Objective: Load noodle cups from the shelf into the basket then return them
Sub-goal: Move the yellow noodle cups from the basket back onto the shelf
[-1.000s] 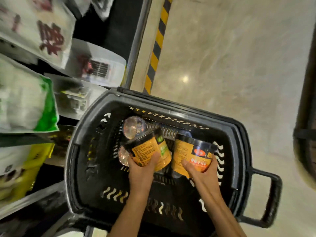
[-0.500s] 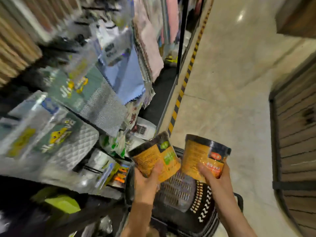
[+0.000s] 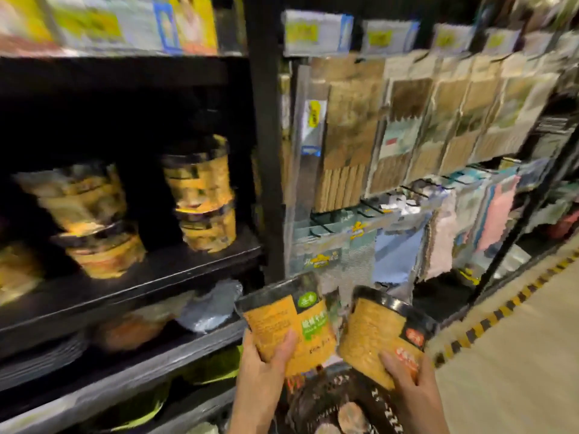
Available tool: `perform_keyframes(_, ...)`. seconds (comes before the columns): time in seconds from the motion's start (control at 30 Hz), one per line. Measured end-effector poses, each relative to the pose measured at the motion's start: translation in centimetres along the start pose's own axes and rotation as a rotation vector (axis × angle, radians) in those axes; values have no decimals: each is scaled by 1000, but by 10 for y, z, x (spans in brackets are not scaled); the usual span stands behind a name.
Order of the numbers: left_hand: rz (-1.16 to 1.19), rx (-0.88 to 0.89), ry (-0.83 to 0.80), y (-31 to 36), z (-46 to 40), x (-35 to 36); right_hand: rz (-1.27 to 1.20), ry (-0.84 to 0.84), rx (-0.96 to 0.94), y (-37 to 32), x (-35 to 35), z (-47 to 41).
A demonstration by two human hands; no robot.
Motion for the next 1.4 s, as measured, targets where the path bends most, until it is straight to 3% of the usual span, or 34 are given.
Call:
perform_keyframes(0.3,68,160,364,49,76,-150,185,-460,31,0,114,76)
perform_keyframes(0.53,72,310,464,91,98,-239,228,-701,-83,19,206,117)
perform_keyframes(0.7,18,441,504,133,92,-298,232,-779,-163,31,273,147)
perform_keyframes(0.93,-103,566,400,194,63,-357,349,-787,-311,60,357,172)
perform_keyframes(1.4,-389,695,350,217,-5,-367,550,-788,-440,89,434,176)
Point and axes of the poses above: each hand's wrist, its own z-axis away from the middle knuckle, its own x-axis out of the palm, y = z × x, the point moved 4 cm from there along -z, towards the middle knuckle
